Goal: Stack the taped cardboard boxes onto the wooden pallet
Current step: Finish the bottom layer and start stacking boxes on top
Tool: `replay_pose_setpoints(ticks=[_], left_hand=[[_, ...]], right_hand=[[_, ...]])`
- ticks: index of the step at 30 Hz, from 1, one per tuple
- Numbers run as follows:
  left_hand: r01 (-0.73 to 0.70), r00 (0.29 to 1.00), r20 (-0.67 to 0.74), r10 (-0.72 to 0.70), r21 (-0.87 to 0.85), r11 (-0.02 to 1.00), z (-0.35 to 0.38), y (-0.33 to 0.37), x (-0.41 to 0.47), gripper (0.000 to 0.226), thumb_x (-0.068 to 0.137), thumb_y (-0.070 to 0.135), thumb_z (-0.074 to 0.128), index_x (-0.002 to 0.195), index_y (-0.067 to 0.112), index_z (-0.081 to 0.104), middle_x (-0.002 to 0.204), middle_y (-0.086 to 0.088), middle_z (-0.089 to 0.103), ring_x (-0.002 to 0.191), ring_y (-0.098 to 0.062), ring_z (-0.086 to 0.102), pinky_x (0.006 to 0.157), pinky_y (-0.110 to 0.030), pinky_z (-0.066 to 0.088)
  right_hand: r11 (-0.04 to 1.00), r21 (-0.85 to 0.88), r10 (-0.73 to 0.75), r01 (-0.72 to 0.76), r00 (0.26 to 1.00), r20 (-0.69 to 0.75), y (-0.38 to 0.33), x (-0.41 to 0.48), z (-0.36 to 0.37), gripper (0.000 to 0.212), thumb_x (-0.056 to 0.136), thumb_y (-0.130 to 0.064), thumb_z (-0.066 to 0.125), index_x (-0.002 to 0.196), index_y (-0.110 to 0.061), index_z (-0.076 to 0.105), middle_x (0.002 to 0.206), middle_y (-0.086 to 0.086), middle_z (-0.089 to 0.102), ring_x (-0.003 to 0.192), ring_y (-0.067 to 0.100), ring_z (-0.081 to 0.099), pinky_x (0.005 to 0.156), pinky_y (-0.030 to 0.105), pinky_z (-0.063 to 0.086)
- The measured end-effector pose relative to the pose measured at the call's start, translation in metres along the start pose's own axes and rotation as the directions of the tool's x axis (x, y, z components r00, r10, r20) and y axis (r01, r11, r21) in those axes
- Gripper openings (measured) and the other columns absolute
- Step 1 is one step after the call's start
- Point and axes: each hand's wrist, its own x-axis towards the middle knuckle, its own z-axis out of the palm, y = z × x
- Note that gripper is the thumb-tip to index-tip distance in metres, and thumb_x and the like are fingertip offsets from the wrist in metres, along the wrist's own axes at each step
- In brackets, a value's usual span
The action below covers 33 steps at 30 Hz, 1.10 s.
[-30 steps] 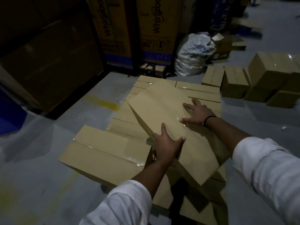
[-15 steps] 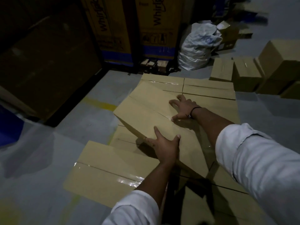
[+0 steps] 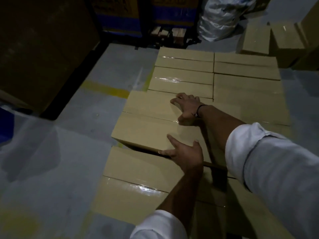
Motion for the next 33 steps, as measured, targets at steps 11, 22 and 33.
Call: replay_pose_setpoints(ticks=[11, 22, 33], left_hand=[[-0.097, 0.965, 0.26, 0.043, 0.198, 0.975, -0.025, 0.005, 0.036, 0.091, 0.094, 0.038, 0.064, 0.163, 0.027, 0.005, 0.167, -0.022, -0.013, 0.152, -0.049, 0.001, 0.125, -0.053, 0.013], [-0.563, 0.817, 0.547, 0.183, 0.686, 0.46, -0.083, -0.051, 0.029, 0.09, 0.091, 0.048, 0.064, 0.161, 0.02, 0.015, 0.169, -0.015, -0.001, 0.152, -0.038, 0.015, 0.114, -0.049, 0.034], [-0.601, 0.799, 0.582, 0.152, 0.786, 0.147, -0.158, -0.07, 0.049, 0.092, 0.092, 0.054, 0.06, 0.163, 0.023, 0.009, 0.169, -0.014, 0.002, 0.151, -0.043, 0.013, 0.118, -0.05, 0.027]], right_hand=[[0.993, 0.012, 0.114, -0.117, 0.987, 0.117, -0.032, 0.001, 0.085, 0.086, 0.093, -0.05, 0.055, 0.16, -0.03, 0.005, 0.168, 0.006, -0.012, 0.154, 0.035, -0.008, 0.123, 0.056, 0.004], [0.936, 0.173, 0.308, -0.306, 0.951, 0.02, -0.032, -0.147, 0.144, 0.071, 0.088, -0.039, 0.056, 0.154, -0.029, 0.031, 0.168, 0.004, 0.007, 0.152, 0.031, 0.009, 0.12, 0.05, 0.022], [0.861, 0.182, 0.469, -0.475, 0.88, 0.077, -0.021, -0.239, 0.172, 0.075, 0.095, -0.056, 0.051, 0.156, -0.024, 0.023, 0.167, 0.012, 0.005, 0.15, 0.038, 0.012, 0.119, 0.052, 0.025]])
